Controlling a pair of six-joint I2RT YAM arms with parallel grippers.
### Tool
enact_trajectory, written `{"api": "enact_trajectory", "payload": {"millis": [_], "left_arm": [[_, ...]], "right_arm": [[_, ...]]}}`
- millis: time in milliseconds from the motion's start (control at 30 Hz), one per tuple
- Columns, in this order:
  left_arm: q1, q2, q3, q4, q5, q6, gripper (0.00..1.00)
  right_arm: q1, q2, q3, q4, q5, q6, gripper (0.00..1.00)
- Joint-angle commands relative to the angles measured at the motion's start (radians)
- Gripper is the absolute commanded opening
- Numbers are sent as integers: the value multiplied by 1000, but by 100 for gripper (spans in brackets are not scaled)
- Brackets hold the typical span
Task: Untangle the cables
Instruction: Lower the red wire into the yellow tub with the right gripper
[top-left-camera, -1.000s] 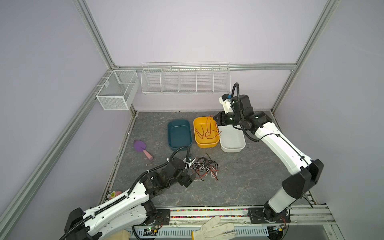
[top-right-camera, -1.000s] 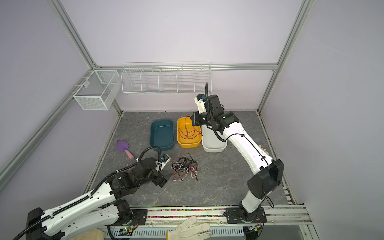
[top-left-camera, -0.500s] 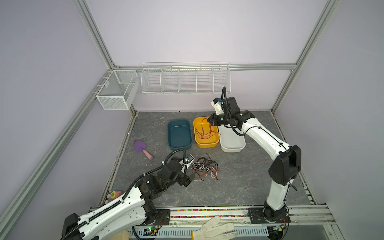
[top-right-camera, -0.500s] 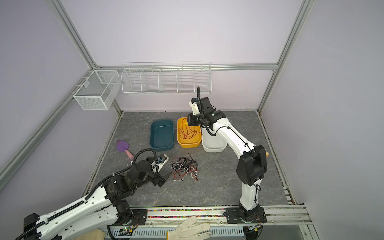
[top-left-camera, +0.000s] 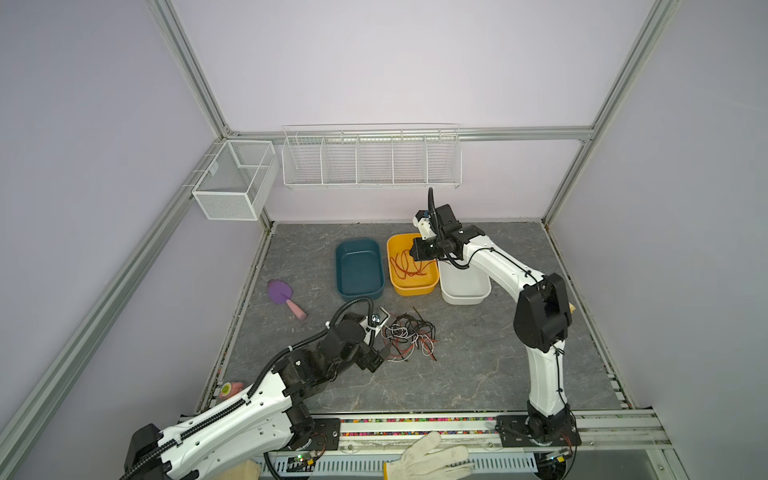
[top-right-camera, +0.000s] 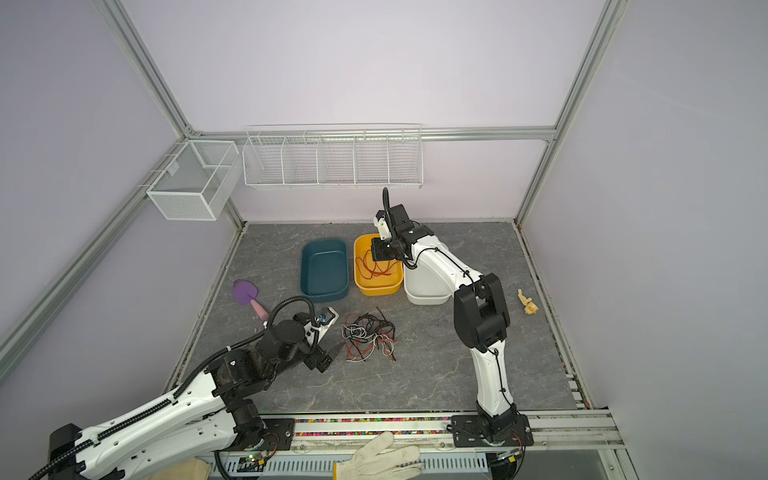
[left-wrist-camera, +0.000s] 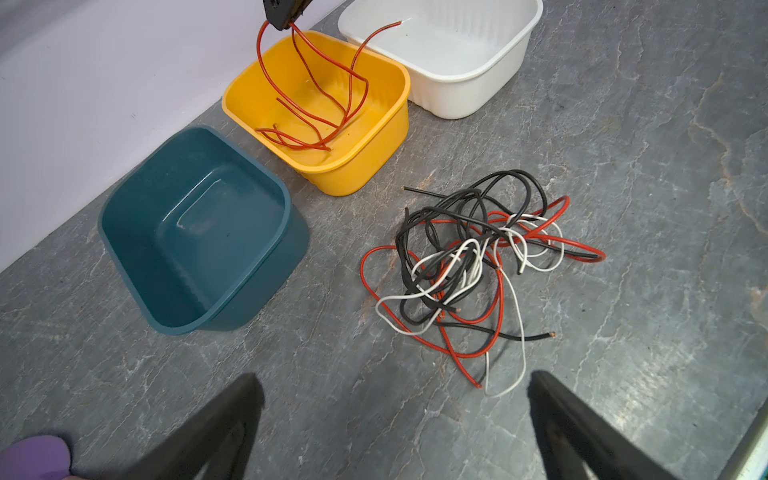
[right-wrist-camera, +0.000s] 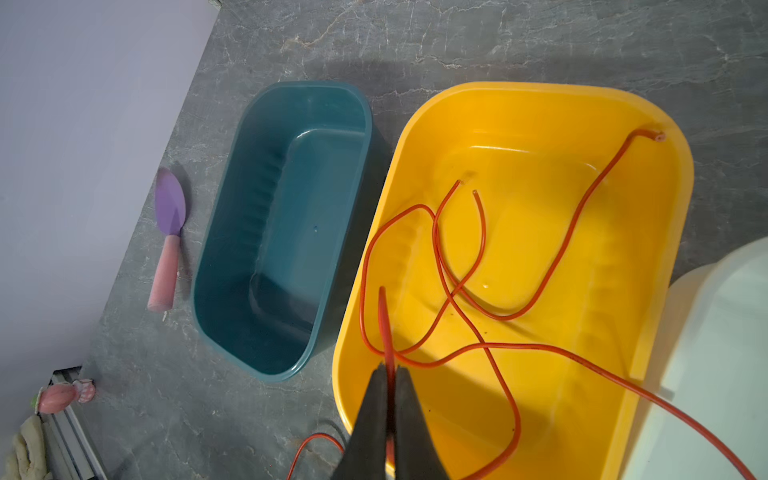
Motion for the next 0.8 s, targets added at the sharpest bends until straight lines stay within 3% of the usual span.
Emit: {"api": "enact_trajectory", "payload": {"millis": [0, 233, 767], "left_arm": [[-5, -1, -3, 13, -16, 16, 99], [-5, 4, 0, 11, -27, 13, 99], [-5, 10, 2, 11, -36, 10, 99]], "right_arm": [[14, -37, 34, 18, -17, -7, 7], [50, -110, 36, 56, -36, -10, 7], [20, -17, -6, 107, -84, 56, 7]]}}
